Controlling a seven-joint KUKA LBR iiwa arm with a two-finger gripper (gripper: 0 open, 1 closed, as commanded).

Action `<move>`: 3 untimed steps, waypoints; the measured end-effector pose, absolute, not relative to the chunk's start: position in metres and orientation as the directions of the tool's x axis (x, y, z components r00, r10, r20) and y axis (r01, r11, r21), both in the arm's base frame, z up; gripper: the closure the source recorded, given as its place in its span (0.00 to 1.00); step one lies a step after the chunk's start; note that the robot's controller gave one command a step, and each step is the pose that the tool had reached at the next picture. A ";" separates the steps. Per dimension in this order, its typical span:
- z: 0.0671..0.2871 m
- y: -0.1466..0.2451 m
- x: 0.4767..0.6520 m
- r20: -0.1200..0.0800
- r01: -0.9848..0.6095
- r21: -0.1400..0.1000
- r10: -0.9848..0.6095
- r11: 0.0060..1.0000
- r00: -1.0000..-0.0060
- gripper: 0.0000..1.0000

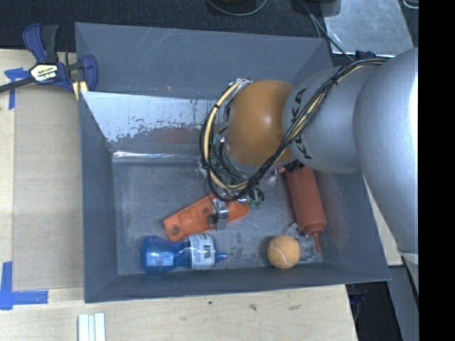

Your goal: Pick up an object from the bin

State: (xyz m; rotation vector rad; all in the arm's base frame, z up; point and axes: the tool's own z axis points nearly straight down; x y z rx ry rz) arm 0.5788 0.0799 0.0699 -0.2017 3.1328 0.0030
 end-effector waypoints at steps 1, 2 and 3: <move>0.071 0.102 0.612 -0.012 -0.199 0.000 -0.199 0.980 -0.980 0.00; 0.073 0.081 0.582 -0.013 -0.129 0.004 -0.129 0.992 -0.992 1.00; 0.073 0.081 0.582 -0.013 -0.129 0.004 -0.129 0.992 -0.992 1.00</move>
Offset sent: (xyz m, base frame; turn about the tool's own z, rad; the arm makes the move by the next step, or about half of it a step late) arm 0.0000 0.0000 0.0000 0.0000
